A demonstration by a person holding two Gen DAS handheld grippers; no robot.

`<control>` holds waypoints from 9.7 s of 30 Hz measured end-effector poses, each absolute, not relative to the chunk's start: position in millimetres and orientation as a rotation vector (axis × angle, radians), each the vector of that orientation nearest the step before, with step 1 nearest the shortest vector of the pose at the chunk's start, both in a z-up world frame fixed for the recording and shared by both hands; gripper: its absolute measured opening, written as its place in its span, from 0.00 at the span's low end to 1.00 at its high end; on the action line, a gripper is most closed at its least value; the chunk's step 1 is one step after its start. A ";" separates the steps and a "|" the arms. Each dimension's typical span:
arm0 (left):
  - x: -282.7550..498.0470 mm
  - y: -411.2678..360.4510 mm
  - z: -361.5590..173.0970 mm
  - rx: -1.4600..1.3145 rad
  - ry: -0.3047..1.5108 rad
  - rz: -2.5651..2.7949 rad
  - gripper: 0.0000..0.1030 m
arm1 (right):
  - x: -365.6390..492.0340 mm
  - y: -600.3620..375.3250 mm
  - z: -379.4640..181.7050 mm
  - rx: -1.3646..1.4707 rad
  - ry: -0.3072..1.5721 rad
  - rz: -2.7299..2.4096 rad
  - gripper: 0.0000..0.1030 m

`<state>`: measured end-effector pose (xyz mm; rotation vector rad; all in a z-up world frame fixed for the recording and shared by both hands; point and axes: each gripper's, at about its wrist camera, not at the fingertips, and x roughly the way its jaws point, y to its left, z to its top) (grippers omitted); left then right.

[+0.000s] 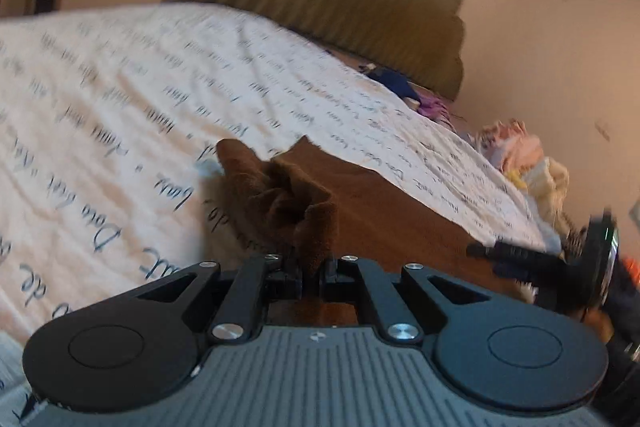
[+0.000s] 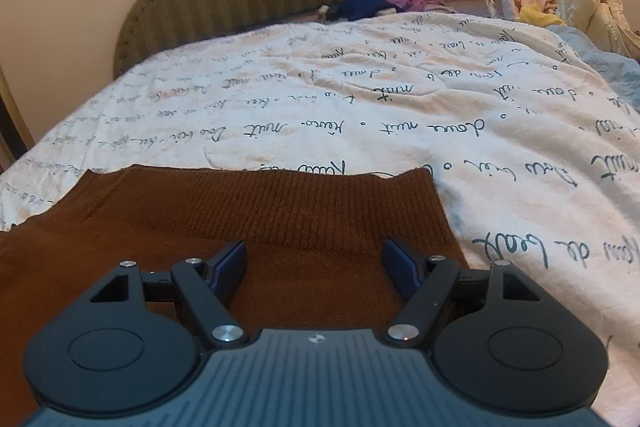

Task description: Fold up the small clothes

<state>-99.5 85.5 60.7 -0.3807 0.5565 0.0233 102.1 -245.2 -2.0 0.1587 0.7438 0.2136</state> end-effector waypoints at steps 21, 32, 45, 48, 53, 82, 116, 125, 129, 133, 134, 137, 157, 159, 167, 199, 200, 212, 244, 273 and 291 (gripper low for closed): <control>-95.2 13.0 49.0 -0.004 0.555 -0.091 0.05 | 125.4 -29.5 27.0 -0.065 1.104 0.859 0.17; -71.7 -130.5 59.1 0.087 0.514 -0.462 0.05 | 118.2 -251.0 55.6 0.208 0.962 0.684 0.17; -80.8 -158.2 30.4 0.170 0.610 -0.651 0.27 | 94.4 -386.6 -9.6 0.683 0.904 0.548 0.37; -100.2 -136.5 45.0 0.127 0.559 -0.690 0.63 | 94.4 -397.0 1.6 0.665 0.844 0.518 0.40; -128.1 -117.9 42.2 0.242 0.482 -0.565 0.67 | 107.6 -392.2 2.9 0.631 0.838 0.532 0.40; -126.0 -69.0 24.3 0.326 0.524 -0.367 0.21 | 99.1 -396.9 -32.9 0.791 0.915 0.455 0.18; -111.6 -49.7 21.5 0.231 0.634 -0.383 0.40 | -14.6 -365.8 0.4 0.408 1.042 0.597 0.21; -42.7 27.9 64.3 -0.318 0.673 -0.386 0.75 | 34.2 -395.5 57.9 0.455 0.777 0.566 0.75; 24.0 31.6 46.8 -0.529 0.760 -0.335 0.74 | 99.8 -362.4 63.0 0.406 0.743 0.601 0.74; 56.0 29.0 29.1 -0.614 0.835 -0.296 0.71 | 160.6 -311.3 49.9 0.291 0.863 0.625 0.48; 58.9 27.5 26.8 -0.612 0.840 -0.298 0.71 | 169.0 -300.6 45.9 0.262 0.891 0.642 0.48; 67.2 24.0 21.4 -0.598 0.843 -0.303 0.71 | 182.2 -267.1 27.2 0.151 0.967 0.697 0.48; 95.6 18.1 -2.0 -0.794 0.926 -0.477 0.79 | 126.0 -435.2 -14.0 0.695 0.894 0.448 0.82; 101.0 11.4 -3.9 -0.804 0.947 -0.505 0.70 | 123.2 -432.5 -26.0 0.726 0.921 0.503 0.82; 116.0 -18.1 -3.9 -0.622 0.998 -0.453 0.14 | 123.4 -390.4 -21.4 0.552 0.992 0.604 0.74; -7.6 95.8 5.5 -0.691 0.954 -0.503 0.47 | 56.4 -300.9 -28.3 0.689 1.010 0.690 0.83; -5.7 90.5 6.3 -0.655 0.969 -0.497 0.30 | 53.0 -293.6 -28.6 0.675 1.005 0.697 0.70; -48.5 75.4 43.7 -0.298 0.821 -0.390 0.44 | 30.0 -299.2 -34.2 0.715 0.997 0.671 0.46; -92.0 69.0 31.3 0.009 0.757 -0.094 0.02 | 6.0 -257.8 -17.0 0.382 0.974 0.680 0.06; -107.8 16.5 39.4 0.061 0.630 -0.190 0.85 | 8.0 -281.2 27.1 0.400 0.655 0.378 0.45; -107.5 8.9 5.4 0.101 0.705 -0.105 1.00 | -64.1 -195.0 -31.2 0.050 0.705 0.034 1.00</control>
